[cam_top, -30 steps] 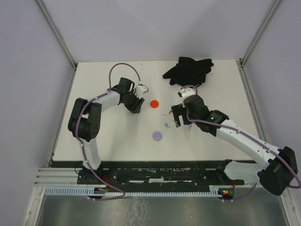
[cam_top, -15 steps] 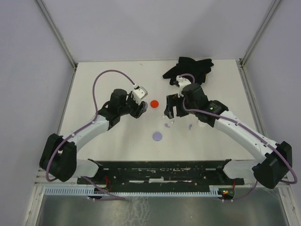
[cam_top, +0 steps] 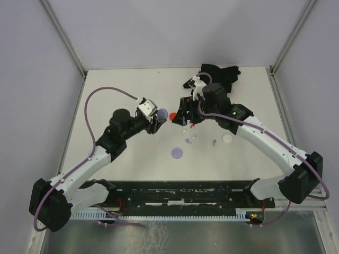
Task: Insert the wireless bluetooth earbuds into the charging case
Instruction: Pick up the charging case at the center of the board.
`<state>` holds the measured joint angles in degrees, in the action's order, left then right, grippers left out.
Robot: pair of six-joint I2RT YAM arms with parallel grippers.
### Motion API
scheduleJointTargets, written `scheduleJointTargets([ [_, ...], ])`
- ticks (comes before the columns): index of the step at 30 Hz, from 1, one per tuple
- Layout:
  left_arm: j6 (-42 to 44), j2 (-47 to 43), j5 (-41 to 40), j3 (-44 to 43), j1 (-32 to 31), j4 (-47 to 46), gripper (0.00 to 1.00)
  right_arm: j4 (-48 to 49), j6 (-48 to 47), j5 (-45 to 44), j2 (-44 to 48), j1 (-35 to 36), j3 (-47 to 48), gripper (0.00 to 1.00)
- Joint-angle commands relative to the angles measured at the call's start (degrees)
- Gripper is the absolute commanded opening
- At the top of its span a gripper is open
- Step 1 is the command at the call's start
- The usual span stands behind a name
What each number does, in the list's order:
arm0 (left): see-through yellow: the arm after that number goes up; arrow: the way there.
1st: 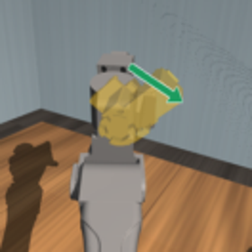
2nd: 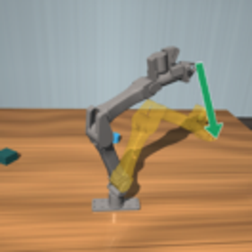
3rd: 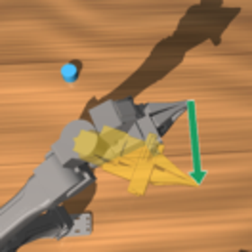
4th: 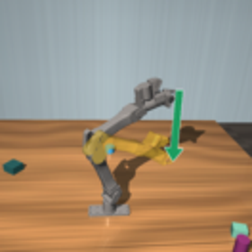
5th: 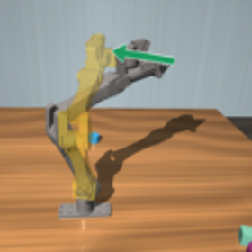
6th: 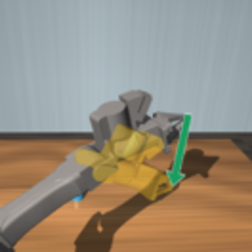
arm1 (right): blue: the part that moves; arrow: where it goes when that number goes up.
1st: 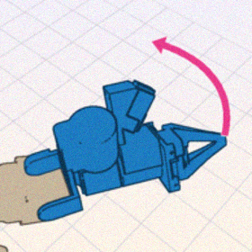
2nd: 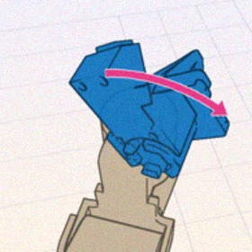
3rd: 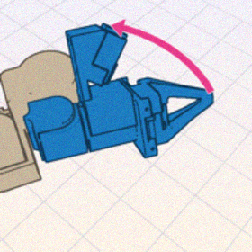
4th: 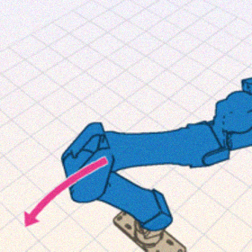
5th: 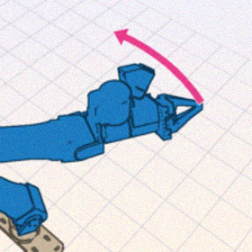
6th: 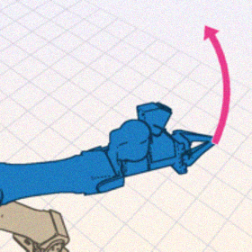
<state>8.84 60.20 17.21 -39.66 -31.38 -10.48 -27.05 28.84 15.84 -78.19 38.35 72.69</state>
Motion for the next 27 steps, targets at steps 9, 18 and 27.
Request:
scheduleJointTargets([
  [9, -5.01, -3.44, 5.26, 0.28, -1.68, -6.75, 0.37, 10.45, 6.08, 5.16, -3.36, 1.14, 4.64, 0.74],
  [18, -5.99, -4.87, 5.63, 1.24, -2.3, -7.68, 0.38, 13.6, 6.71, 6.55, -4.37, 1.62, 3.87, 0.57],
  [27, -6.96, -4.9, 6.08, 1.06, -2.3, -8.05, 0.41, 14.61, 6.1, 7.82, -4.46, 1.98, 3.76, 0.21],
])
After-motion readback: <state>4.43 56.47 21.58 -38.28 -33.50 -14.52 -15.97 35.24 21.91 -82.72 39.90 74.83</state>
